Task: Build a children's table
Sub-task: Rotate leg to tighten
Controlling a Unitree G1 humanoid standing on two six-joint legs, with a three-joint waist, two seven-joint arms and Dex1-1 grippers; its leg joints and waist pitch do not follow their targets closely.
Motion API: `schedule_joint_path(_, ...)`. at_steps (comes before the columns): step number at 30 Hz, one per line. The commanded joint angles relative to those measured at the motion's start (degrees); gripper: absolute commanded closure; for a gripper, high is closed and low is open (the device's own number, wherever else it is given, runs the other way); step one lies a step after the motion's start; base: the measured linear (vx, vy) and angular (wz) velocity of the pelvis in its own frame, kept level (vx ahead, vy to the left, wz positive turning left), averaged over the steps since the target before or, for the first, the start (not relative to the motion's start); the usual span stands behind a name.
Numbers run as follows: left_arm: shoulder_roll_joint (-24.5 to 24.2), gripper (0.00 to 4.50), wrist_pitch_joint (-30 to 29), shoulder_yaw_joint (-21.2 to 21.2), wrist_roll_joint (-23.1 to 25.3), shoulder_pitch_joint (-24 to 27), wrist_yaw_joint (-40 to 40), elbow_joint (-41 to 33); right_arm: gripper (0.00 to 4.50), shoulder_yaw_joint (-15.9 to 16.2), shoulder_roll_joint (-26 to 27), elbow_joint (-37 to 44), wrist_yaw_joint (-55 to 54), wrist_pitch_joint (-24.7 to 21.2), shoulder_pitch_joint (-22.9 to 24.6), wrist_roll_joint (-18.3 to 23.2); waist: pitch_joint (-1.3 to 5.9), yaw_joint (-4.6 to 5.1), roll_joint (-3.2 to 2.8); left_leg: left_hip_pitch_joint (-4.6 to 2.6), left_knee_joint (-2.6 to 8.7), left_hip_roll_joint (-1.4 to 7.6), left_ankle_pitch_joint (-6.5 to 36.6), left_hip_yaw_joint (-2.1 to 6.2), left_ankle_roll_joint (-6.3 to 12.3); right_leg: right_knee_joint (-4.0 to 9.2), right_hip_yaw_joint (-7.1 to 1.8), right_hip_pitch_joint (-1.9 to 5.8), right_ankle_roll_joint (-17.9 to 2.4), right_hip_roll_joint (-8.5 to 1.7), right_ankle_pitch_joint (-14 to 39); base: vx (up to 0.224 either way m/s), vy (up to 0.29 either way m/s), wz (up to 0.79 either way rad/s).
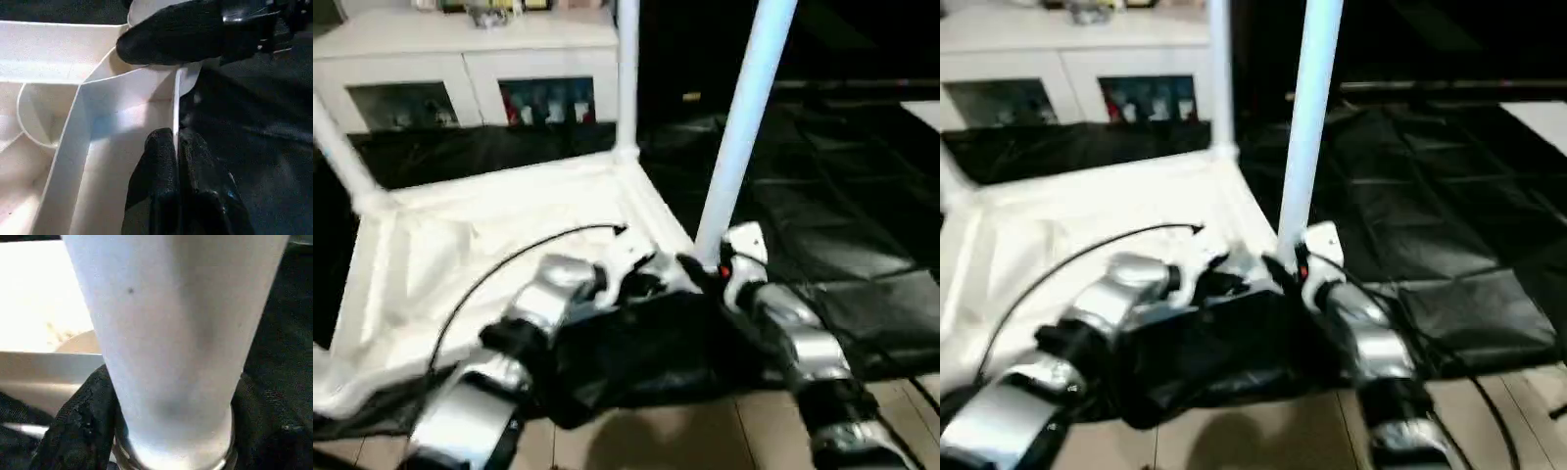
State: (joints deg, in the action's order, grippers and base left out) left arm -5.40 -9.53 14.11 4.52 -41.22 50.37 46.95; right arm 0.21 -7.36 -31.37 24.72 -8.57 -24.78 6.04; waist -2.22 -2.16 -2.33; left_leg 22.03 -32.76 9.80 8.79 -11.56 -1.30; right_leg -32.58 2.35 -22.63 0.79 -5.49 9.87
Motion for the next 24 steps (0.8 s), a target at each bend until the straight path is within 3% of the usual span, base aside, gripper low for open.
schedule_joint_path(1, 4.4, 4.50, 1.9, 0.1, -2.0, -1.0, -0.6, -0.2, 1.22, 5.0, 4.3, -0.2, 6.3, -1.7, 1.0, 1.3, 2.51, 0.36, 0.88, -1.96, 4.50, 2.60, 29.2, 2.29, -0.84, 5.92, -1.05, 0.38, -6.5, -2.93, 32.3, 0.000, 0.000, 0.00)
schedule_joint_path(5, 3.3, 4.50, 2.8, 0.5, -1.8, -0.7, 2.4, -0.1, 1.02, 6.8, 2.7, 2.4, 12.8, -2.1, 1.6, 2.7, 2.72, 0.21, 0.85, -1.62, 4.56, 2.77, 27.0, 2.13, 0.11, 5.56, -1.29, 0.67, -7.4, -2.95, 29.3, 0.000, 0.000, 0.00)
schedule_joint_path(6, 2.0, 4.50, 3.7, 1.0, -2.0, -0.3, 5.1, -0.5, 0.72, 8.3, 0.4, 3.9, 16.0, -1.7, 2.2, 1.9, 2.80, 0.08, 0.90, -1.54, 4.56, 2.82, 26.4, 2.05, 0.47, 5.37, -1.35, 0.86, -7.8, -2.88, 27.8, 0.000, 0.000, 0.00)
schedule_joint_path(10, -0.4, 4.50, 4.9, 1.5, -3.1, 0.9, 10.6, -2.5, 0.72, 10.0, -3.9, 6.6, 22.3, -2.1, 3.4, 2.3, 2.88, -0.22, 0.97, -1.01, 4.51, 2.94, 23.5, 1.78, 1.77, 4.79, -1.57, 1.38, -9.5, -2.99, 23.0, 0.000, 0.000, 0.00)
schedule_joint_path(13, -3.3, 4.50, 5.1, 2.4, -4.1, 2.3, 16.7, -5.0, 0.72, 10.8, -8.5, 10.1, 29.2, -3.0, 4.8, 4.0, 2.91, -0.80, 0.99, -1.23, 4.19, 3.11, 21.5, 1.53, 2.52, 4.58, -1.68, 1.35, -10.7, -2.99, 21.6, 0.000, 0.000, 0.00)
schedule_joint_path(16, -5.1, 4.50, 5.0, 2.4, -4.8, 3.1, 20.3, -6.6, 0.72, 11.0, -11.6, 12.5, 33.8, -3.3, 5.8, 4.9, 3.08, -1.40, 0.70, -1.01, 4.24, 3.45, 19.9, 1.45, 2.75, 3.91, -1.55, 1.64, -11.9, -2.88, 18.8, 0.000, 0.000, 0.00)
schedule_joint_path(18, -6.7, 4.50, 4.7, 2.5, -5.4, 3.8, 23.9, -7.9, 0.72, 11.2, -14.4, 14.5, 37.9, -3.9, 6.5, 5.2, 3.24, -1.89, 0.72, -1.33, 4.06, 3.55, 18.9, 1.26, 2.92, 3.63, -1.60, 1.61, -12.9, -2.80, 16.0, 0.000, 0.000, 0.00)
schedule_joint_path(20, -8.7, 4.50, 4.4, 2.8, -5.8, 4.4, 27.7, -9.0, 0.72, 11.3, -17.1, 16.0, 41.5, -4.8, 7.0, 5.6, 3.34, -2.14, 0.68, -1.14, 3.93, 3.53, 17.3, 1.20, 3.62, 3.26, -1.59, 1.77, -13.6, -2.75, 13.4, 0.000, 0.000, 0.00)
schedule_joint_path(21, -9.1, 4.50, 4.3, 2.8, -5.9, 4.6, 28.4, -9.2, 0.72, 11.3, -17.5, 16.2, 42.0, -4.8, 7.0, 5.6, 3.33, -2.31, 0.33, -1.05, 3.95, 3.59, 16.7, 1.24, 3.92, 3.15, -1.58, 1.79, -13.8, -2.84, 12.6, 0.000, 0.000, 0.00)
schedule_joint_path(24, -10.0, 4.50, 4.1, 2.7, -6.2, 4.9, 29.6, -10.0, 0.85, 11.6, -18.2, 16.7, 42.6, -5.2, 7.0, 6.0, 3.37, -2.61, 0.48, -1.15, 3.87, 3.55, 16.3, 1.18, 3.60, 3.13, -1.53, 1.72, -14.1, -2.84, 12.7, 0.000, 0.000, 0.00)
